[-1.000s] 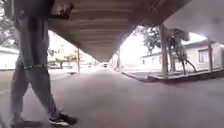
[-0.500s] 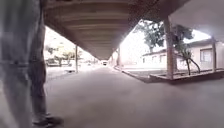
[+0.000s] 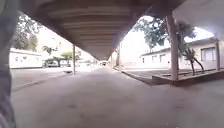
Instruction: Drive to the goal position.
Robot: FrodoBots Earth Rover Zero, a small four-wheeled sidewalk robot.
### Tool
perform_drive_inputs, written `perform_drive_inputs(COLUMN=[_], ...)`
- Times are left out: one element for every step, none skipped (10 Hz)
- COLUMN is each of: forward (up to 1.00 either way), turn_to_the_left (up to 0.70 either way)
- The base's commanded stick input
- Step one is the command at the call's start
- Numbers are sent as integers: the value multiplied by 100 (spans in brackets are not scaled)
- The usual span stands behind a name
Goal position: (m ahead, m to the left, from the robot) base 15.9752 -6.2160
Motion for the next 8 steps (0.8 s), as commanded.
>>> perform_drive_inputs(forward=[70,70,70,70,70,70,70,70], turn_to_the_left=[0,0,0,0,0,0,0,0])
